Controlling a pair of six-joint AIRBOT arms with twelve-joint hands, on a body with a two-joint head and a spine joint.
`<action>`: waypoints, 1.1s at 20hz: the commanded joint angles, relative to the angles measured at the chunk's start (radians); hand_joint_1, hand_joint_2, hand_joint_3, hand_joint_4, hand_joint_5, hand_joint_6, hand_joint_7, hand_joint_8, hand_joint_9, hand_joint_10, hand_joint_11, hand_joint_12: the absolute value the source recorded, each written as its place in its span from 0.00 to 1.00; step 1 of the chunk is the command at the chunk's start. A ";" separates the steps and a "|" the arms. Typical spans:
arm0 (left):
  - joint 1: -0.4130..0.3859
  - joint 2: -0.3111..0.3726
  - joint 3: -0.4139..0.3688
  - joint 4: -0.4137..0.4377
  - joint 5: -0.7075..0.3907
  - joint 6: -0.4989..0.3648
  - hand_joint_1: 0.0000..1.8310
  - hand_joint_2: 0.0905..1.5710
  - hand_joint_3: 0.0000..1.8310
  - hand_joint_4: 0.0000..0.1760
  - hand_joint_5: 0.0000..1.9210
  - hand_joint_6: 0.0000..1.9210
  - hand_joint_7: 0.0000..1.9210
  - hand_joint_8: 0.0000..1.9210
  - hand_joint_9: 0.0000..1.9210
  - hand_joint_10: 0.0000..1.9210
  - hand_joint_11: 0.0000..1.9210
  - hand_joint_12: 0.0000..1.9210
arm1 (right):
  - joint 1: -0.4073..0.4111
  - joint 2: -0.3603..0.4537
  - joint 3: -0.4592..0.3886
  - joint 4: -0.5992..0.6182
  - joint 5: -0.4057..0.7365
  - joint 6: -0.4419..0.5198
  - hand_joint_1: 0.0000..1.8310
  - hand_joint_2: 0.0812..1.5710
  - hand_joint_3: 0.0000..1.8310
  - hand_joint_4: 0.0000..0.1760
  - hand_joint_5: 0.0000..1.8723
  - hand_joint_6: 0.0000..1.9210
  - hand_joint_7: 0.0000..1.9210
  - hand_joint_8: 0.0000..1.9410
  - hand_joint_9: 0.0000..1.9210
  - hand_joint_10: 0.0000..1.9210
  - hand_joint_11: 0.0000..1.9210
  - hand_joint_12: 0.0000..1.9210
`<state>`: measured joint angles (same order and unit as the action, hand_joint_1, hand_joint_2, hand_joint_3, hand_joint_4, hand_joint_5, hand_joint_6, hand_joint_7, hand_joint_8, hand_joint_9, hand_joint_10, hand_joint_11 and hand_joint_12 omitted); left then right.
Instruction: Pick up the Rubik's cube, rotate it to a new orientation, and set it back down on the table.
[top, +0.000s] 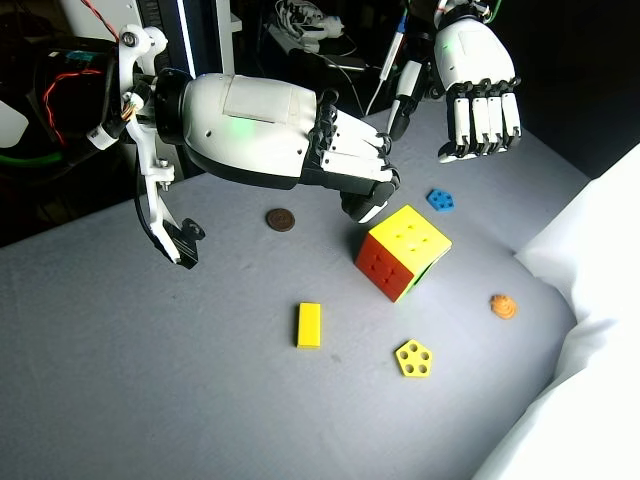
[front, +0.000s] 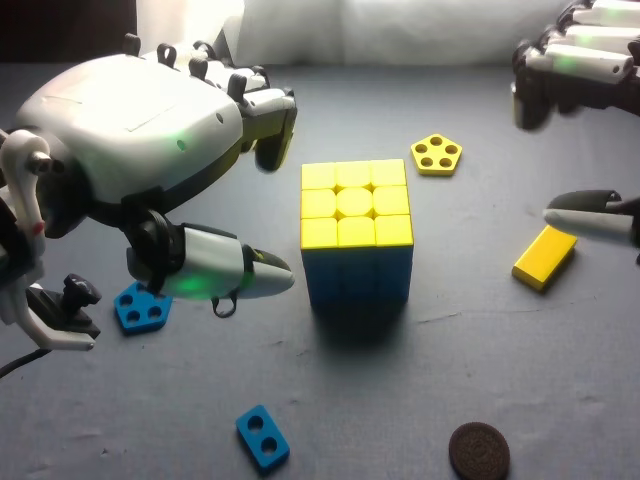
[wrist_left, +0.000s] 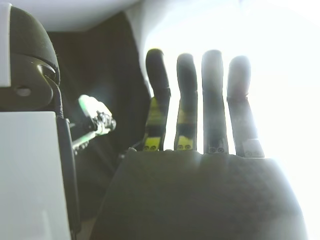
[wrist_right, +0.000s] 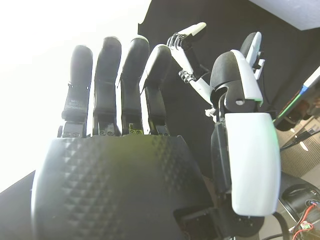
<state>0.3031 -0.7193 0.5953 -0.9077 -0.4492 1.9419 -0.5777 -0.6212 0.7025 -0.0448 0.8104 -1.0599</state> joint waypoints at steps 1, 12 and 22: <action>-0.012 0.006 -0.001 0.033 -0.077 0.003 0.33 0.59 0.02 0.21 0.00 0.00 0.00 0.00 0.01 0.00 0.00 0.22 | 0.008 0.005 0.001 0.006 0.126 0.000 0.16 0.75 0.02 0.00 0.00 0.00 0.03 0.00 0.01 0.02 0.00 0.09; -0.075 -0.021 -0.005 -0.245 -0.078 0.268 0.39 0.61 0.00 0.20 0.00 0.00 0.01 0.00 0.01 0.00 0.00 0.21 | 0.003 0.004 0.001 0.003 0.140 -0.011 0.20 0.76 0.00 0.00 0.00 0.00 0.04 0.00 0.03 0.00 0.00 0.08; -0.055 -0.207 0.079 -0.403 -0.149 0.311 0.36 0.62 0.00 0.24 0.00 0.00 0.00 0.00 0.00 0.00 0.00 0.16 | -0.005 0.004 0.001 -0.020 0.141 -0.013 0.19 0.76 0.00 0.00 0.00 0.00 0.05 0.00 0.05 0.00 0.00 0.12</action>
<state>0.2581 -0.9348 0.6735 -1.3632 -0.5461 2.2570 -0.5892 -0.6212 0.7021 -0.0746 0.8249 -1.0737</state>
